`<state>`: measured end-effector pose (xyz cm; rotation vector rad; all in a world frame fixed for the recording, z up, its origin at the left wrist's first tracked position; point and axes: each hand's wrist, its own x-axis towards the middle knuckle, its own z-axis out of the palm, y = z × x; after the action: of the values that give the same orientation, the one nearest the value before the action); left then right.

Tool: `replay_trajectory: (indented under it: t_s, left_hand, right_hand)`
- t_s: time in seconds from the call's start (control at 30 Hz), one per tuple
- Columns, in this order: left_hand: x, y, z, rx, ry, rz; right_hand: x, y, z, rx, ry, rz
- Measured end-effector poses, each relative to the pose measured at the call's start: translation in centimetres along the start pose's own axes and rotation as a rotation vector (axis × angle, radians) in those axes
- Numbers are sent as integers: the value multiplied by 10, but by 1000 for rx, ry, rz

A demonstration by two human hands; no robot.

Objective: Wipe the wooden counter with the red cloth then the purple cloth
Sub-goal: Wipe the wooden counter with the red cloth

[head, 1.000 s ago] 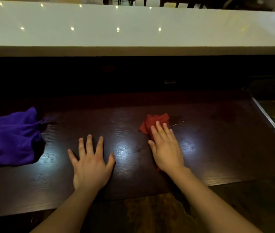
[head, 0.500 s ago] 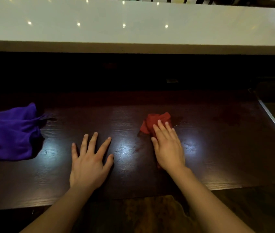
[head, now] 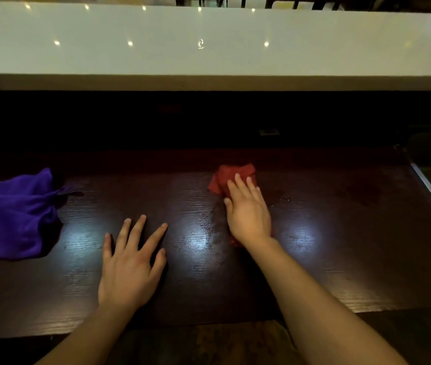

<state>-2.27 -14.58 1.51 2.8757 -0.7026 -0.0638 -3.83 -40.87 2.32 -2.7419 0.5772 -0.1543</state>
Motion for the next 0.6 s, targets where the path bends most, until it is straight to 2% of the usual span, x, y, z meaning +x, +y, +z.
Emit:
replay_trajectory:
  t_s: [0.1, 0.2, 0.33, 0.4, 0.47, 0.57, 0.6]
  left_hand:
    - [0, 0, -1, 0, -11, 0]
    - [1, 0, -1, 3, -14, -5]
    - [1, -1, 1, 23, -24, -11]
    - [0, -2, 2, 18, -24, -8]
    - [0, -2, 1, 3, -24, -8]
    - [0, 0, -1, -1, -22, -9]
    - [0, 0, -2, -4, -21, -7]
  right_hand:
    - [22, -33, 14, -46, -13, 20]
    - [-18, -50, 22, -51, -33, -146]
    - [-98, -31, 21, -54, -97, -298]
    - [-95, -13, 16, -73, -74, -316]
    - [-65, -7, 9, -89, -24, -267]
    - [-16, -18, 7, -40, 8, -41]
    - [-14, -24, 10, -33, 20, -18]
